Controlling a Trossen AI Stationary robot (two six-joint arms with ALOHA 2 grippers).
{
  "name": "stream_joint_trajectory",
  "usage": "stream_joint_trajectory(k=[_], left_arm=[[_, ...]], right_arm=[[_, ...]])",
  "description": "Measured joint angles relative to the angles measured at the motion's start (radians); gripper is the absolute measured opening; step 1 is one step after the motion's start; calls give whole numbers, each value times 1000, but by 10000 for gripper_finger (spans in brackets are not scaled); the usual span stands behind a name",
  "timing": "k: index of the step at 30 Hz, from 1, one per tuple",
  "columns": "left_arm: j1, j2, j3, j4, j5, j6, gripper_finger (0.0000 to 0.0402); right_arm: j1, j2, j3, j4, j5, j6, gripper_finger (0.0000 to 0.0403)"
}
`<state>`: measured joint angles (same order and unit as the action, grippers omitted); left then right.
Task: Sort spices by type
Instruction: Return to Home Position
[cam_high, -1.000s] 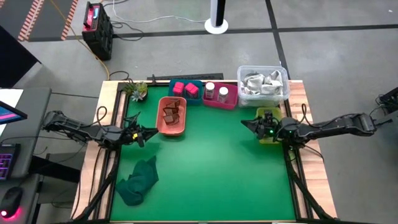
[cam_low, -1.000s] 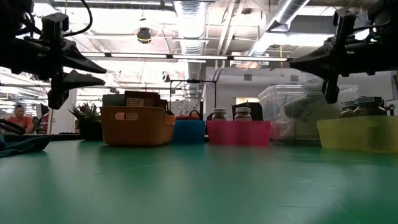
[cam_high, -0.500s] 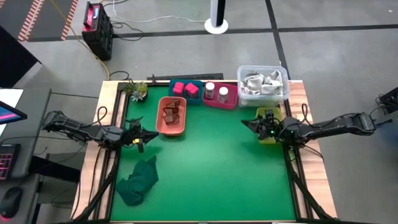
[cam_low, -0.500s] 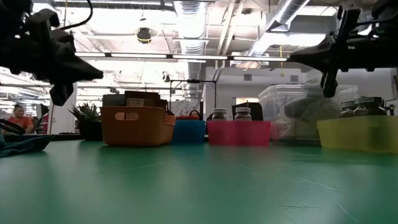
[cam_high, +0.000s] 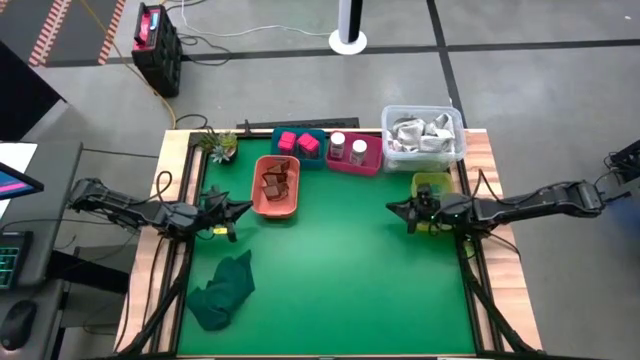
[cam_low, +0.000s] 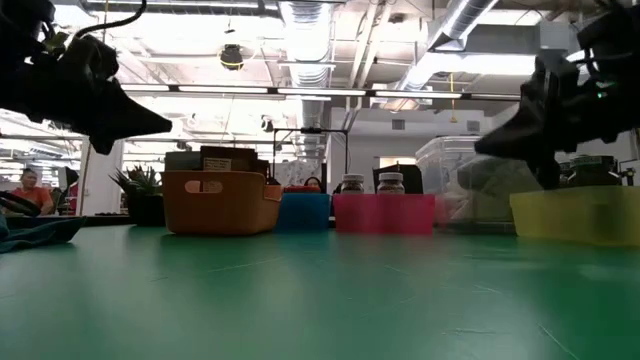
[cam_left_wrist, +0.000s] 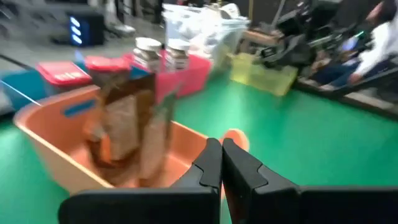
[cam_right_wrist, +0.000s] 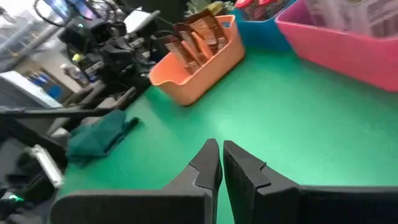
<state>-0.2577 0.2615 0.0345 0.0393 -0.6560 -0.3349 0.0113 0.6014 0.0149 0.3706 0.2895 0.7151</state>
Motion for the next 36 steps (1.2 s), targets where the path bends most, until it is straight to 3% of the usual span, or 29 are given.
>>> stream_joint_trajectory(k=[6, 13, 36], left_arm=[[0, 0, 0, 21, -56, 174, 2], [0, 0, 0, 23, -59, 234, 2], [0, 0, 0, 25, -59, 234, 2]], right_arm=[[-34, 0, 2, -75, 0, -114, 51], [-48, 1, 1, -98, 1, -212, 51], [-48, 0, 2, -109, 1, -209, 52]])
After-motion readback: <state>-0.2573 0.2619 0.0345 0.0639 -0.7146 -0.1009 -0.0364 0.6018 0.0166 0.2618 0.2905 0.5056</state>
